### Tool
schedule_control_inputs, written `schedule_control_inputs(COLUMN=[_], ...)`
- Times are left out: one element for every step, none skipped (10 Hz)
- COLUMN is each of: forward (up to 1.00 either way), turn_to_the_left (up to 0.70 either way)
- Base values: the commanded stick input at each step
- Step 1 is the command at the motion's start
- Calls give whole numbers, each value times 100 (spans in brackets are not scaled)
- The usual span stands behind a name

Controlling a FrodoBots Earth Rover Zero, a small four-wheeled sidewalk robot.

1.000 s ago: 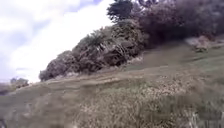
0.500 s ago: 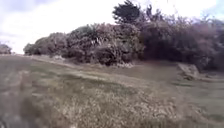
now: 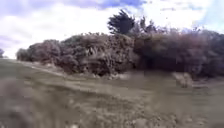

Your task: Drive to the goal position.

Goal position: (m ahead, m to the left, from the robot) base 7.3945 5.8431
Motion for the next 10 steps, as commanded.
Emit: schedule_control_inputs(forward=[100, 100, 100, 100, 100, 100, 100, 100, 100, 100], turn_to_the_left=[-1, -3, -13, -19, -26, -33, -40, -40, -40, -40])
